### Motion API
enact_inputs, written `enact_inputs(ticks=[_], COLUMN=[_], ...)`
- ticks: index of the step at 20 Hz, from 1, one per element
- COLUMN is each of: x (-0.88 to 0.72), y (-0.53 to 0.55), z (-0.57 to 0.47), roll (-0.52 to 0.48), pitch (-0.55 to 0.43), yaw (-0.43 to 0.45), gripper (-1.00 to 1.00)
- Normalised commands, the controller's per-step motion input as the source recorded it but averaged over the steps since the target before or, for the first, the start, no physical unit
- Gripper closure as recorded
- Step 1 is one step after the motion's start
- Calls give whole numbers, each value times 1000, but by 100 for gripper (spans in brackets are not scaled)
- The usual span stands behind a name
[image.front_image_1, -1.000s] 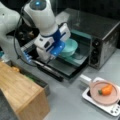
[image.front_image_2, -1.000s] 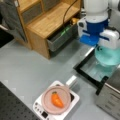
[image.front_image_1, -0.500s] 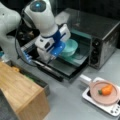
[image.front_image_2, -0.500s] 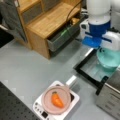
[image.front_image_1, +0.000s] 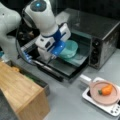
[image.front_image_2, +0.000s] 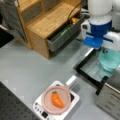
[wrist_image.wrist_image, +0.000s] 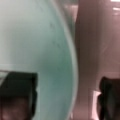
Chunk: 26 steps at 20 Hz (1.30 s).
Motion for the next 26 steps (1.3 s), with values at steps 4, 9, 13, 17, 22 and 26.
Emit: enact_inputs(ticks=[4,9,13,17,22,26], x=[-279,-214,-70,138,372,649], y=[151,101,-55,-189,-288,-355], z=[-77,1,154,326,418,437], roll=[49,35,19,15,-45,-164], pitch=[-175,-134,-67,23,167,284], yaw=[-179,-167,-110,-22,93,191], gripper=[-100,-100,-100,-100,-100,-100])
